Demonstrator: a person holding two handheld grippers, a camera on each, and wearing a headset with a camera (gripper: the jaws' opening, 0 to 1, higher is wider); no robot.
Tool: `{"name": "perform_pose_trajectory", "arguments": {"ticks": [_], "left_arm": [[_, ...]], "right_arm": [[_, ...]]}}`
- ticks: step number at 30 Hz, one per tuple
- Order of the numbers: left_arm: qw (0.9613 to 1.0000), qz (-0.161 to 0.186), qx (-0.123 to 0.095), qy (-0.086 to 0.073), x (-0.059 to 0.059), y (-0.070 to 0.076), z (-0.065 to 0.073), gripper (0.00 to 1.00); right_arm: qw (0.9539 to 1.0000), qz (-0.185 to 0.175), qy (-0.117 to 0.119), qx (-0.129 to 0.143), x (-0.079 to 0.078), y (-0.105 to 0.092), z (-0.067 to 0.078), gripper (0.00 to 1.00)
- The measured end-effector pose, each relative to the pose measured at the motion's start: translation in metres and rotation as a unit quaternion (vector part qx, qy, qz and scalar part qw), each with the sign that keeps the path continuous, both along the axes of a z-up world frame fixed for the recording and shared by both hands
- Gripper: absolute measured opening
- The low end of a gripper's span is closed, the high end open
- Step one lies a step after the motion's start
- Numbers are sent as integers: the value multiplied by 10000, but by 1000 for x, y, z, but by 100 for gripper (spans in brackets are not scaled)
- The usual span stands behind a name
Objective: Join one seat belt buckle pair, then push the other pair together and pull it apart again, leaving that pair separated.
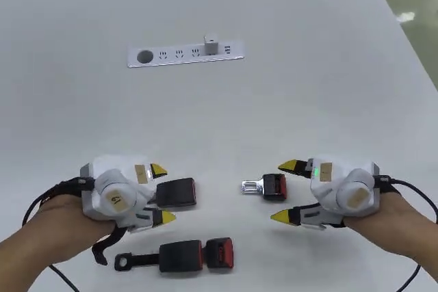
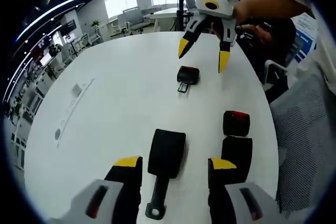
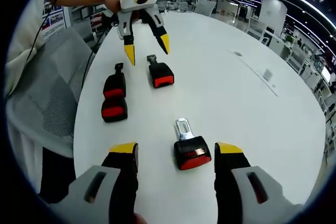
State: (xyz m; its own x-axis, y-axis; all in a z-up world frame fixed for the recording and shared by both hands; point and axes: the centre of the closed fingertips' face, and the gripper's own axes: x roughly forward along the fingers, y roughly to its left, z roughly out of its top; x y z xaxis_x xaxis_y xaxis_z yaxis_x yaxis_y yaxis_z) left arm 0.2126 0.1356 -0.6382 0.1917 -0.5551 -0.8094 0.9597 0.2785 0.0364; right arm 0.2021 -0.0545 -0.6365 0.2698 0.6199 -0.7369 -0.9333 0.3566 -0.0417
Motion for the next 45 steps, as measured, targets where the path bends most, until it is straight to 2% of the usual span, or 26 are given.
{"name": "perform_pose_trajectory", "arguments": {"ticks": [4,8,10,12,13,15,16,17,19,20,22,26,28,29,30,31,32,34,35,38,45], "left_arm": [[9988,429,-240,40,-23,25,3,58],[9961,817,-327,59,-44,51,4,64],[9926,1129,-422,133,-55,62,7,66],[9876,1451,-592,101,-62,75,8,72],[9856,1557,-641,140,-66,77,11,75],[9848,1605,-662,99,-76,86,11,76],[9826,1722,-688,115,-80,91,11,79],[9808,1807,-719,145,-84,90,13,80],[9786,1904,-778,90,-87,95,15,84],[9757,2037,-812,25,-87,99,16,88],[9727,2129,-921,30,-89,99,20,92],[9689,2253,-1024,-13,-93,103,25,94],[9671,2304,-1078,-69,-95,103,28,99],[9653,2349,-1142,-70,-99,98,32,100],[9645,2373,-1156,-91,-100,98,33,100],[9624,2431,-1202,-116,-102,107,34,100],[9609,2478,-1223,-144,-102,108,35,100],[9594,2523,-1253,-149,-102,107,36,100],[9587,2539,-1277,-125,-105,112,34,100],[9602,2503,-1225,-202,-106,109,34,100],[9572,2537,-1361,-288,-106,105,42,100]], "right_arm": [[9995,-273,37,150,-19,2,4,67],[9977,-603,20,299,-32,1,8,77],[9971,-691,-11,327,-39,0,9,83],[9959,-846,7,332,-45,-2,10,86],[9954,-894,-5,354,-47,-3,10,89],[9947,-964,11,365,-54,-4,10,90],[9938,-1056,-10,338,-57,-6,11,92],[9932,-1111,-28,341,-59,-7,11,94],[9919,-1213,-28,375,-64,-8,14,97],[9907,-1311,-21,376,-66,-12,13,99],[9895,-1383,-33,418,-71,-15,15,99],[9878,-1492,-95,430,-79,-18,21,99],[9873,-1521,-128,430,-82,-19,24,100],[9864,-1572,-164,446,-83,-20,26,100],[9861,-1589,-163,455,-84,-20,27,100],[9859,-1600,-166,462,-86,-20,28,100],[9856,-1617,-208,453,-86,-21,28,100],[9853,-1629,-255,449,-88,-20,30,100],[9850,-1646,-261,458,-88,-20,31,100],[9838,-1689,-324,508,-88,-20,33,100],[9828,-1730,-364,532,-91,-21,33,100]]}}
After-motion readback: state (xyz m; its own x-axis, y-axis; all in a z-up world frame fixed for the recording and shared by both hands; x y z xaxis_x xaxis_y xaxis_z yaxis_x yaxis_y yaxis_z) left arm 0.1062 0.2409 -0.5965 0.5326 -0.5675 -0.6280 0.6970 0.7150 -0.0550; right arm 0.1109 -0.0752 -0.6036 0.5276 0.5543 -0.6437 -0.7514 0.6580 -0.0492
